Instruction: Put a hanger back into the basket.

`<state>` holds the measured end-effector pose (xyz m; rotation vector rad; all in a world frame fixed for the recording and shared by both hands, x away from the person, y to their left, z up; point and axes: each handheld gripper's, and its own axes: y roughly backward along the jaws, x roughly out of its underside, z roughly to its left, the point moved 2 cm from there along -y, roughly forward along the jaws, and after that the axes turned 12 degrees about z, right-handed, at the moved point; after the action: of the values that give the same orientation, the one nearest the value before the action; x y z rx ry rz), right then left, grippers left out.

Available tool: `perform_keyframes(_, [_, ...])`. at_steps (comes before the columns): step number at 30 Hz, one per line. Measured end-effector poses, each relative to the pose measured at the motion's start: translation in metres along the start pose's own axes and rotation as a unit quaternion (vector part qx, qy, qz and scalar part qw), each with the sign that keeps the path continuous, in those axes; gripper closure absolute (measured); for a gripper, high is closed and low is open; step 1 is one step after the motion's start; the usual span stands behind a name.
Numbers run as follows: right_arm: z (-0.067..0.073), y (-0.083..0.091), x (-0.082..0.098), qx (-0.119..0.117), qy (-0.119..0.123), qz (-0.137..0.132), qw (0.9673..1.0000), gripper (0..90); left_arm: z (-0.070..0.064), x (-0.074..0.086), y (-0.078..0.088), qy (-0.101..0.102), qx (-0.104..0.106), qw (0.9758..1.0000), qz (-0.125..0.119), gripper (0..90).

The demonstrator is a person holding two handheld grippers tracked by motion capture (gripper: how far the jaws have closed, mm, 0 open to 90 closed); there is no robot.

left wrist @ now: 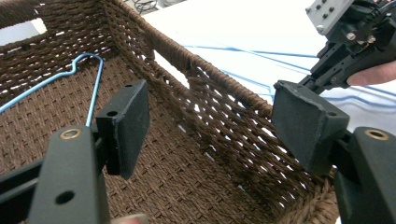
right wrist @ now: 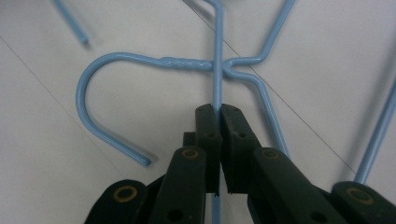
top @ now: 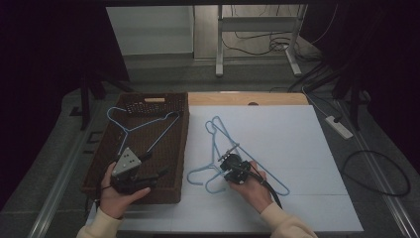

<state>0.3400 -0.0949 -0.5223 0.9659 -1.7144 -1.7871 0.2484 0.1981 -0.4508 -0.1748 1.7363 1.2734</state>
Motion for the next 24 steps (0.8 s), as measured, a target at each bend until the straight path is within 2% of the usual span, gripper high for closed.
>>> perform_keyframes(7, [0.000,0.001,0.000,0.004,0.012,0.001,0.9999,87.8,0.000,0.000,0.001,-0.001,-0.002,1.0000,-0.003,29.1])
perform_keyframes(10, [-0.002,0.004,0.002,0.017,0.017,0.001,0.9997,87.9,0.002,0.000,0.001,0.000,-0.003,1.0000,-0.002,29.2])
perform_keyframes(17, [-0.013,0.023,0.008,0.000,0.014,-0.036,0.9993,87.9,0.002,0.000,0.002,0.000,-0.004,1.0000,-0.005,29.3])
perform_keyframes(24, [-0.026,0.047,0.017,-0.025,0.007,-0.076,0.9967,88.0,0.002,-0.001,0.001,0.000,-0.005,1.0000,-0.008,29.4])
